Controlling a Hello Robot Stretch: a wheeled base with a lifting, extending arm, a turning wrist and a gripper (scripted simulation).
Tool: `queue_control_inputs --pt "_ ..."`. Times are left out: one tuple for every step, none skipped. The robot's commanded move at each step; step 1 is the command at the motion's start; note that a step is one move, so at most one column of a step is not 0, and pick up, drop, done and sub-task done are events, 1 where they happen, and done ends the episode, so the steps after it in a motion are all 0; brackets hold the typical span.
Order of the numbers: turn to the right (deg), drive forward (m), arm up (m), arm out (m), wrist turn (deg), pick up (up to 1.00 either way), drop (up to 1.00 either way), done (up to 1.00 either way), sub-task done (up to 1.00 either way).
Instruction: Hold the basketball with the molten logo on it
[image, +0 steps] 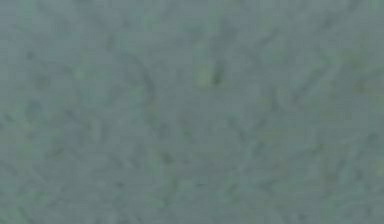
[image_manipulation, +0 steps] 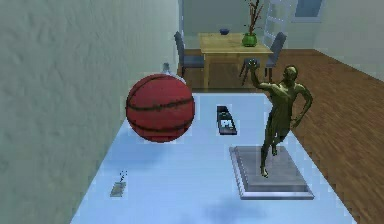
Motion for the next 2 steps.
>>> queue_control_inputs --pt "0.0 0.0 0.5 0.0 0.0 0.0 0.0 0.0 0.0" --pt "0.0 0.0 0.38 0.0 0.0 0.0 0.0 0.0 0.0"
